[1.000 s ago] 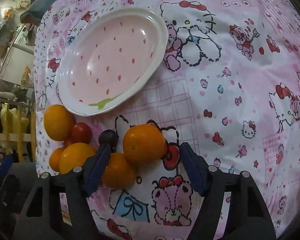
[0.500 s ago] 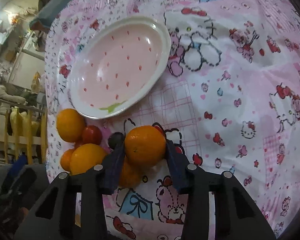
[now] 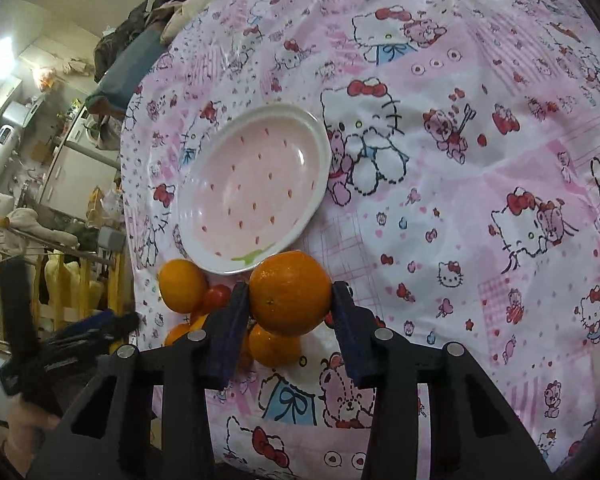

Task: Organize fruits
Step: 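Reach the right tool to a small tangerine and close on it, then grasp a large orange with the left tool while the right tool lifts the tangerine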

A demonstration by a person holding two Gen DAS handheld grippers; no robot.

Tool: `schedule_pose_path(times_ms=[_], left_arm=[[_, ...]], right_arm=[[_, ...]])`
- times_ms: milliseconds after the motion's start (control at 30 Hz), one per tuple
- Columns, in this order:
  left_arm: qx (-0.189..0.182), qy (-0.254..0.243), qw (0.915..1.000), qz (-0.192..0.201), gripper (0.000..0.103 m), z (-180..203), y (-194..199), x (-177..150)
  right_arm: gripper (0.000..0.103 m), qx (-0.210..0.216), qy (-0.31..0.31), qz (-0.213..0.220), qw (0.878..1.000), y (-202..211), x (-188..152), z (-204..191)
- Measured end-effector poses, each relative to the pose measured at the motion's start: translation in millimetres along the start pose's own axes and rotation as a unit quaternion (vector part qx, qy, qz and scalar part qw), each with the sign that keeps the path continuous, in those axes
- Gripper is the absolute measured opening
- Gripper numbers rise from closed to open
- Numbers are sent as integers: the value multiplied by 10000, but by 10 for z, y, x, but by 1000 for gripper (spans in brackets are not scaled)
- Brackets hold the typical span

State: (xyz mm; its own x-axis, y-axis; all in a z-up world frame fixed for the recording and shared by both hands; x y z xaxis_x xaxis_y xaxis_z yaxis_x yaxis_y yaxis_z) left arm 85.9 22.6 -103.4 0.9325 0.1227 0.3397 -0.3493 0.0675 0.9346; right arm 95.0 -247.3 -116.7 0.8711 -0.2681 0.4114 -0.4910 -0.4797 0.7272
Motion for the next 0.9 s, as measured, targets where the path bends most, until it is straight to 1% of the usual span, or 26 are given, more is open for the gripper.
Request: schedule_pose_path(times_ms=[33, 100, 133, 200, 233, 333, 400, 467, 533, 633, 800, 900], left_arm=[[34, -7, 10000, -57, 96, 6, -50, 13], [141, -75, 9998, 72, 96, 37, -79, 52], [201, -158, 9996, 78, 96, 66, -112, 74], [201, -239, 9995, 9, 96, 115, -211, 116], [199, -222, 9995, -35, 93, 126, -273, 142], [73, -46, 9999, -74, 85, 104, -403, 227], [-31, -69, 9998, -178, 79, 139, -501, 251], [-42, 9, 9996, -273, 67, 115, -579, 263], [-135, 188, 9991, -354, 59, 95, -631, 250], [-140, 253, 9992, -286, 56, 98, -611, 248], [-98, 58, 9999, -65, 53, 98, -470, 194], [-35, -100, 9998, 191, 53, 100, -316, 191]], right_arm=[[43, 4, -8, 16, 10000, -3, 7, -5], [43, 47, -38, -7, 10000, -18, 12, -13], [43, 49, -31, -8, 10000, -35, 23, -27], [43, 60, -12, -11, 10000, -42, 26, -37], [43, 84, -21, -10, 10000, -45, 32, -44], [43, 117, -17, 7, 9999, -26, 34, -51], [43, 112, -12, 20, 9999, -23, 39, -54], [43, 73, 19, 40, 10000, -17, 40, -53], [43, 86, 1, 31, 10000, -20, 41, -47], [43, 62, 32, 1, 10000, -42, 32, -41], [43, 24, 71, -41, 10000, -81, 23, -40], [43, -1, 117, -19, 9999, -67, 16, -41]])
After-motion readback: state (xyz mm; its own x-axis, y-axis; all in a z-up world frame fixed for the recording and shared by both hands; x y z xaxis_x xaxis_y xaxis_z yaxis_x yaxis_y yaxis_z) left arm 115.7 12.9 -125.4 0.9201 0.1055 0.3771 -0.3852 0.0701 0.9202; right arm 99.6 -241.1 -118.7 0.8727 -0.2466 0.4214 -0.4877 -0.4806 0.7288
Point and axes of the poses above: each gripper's, at about its wrist camera, not at the fingertips, and y roughly against the way its jaws point, z to its right, x to its top, the point moved 3 cm from there along -y, roughly the way its jaws point, and after that the axes turned 12 degrees about z, right-handed, at the moved point
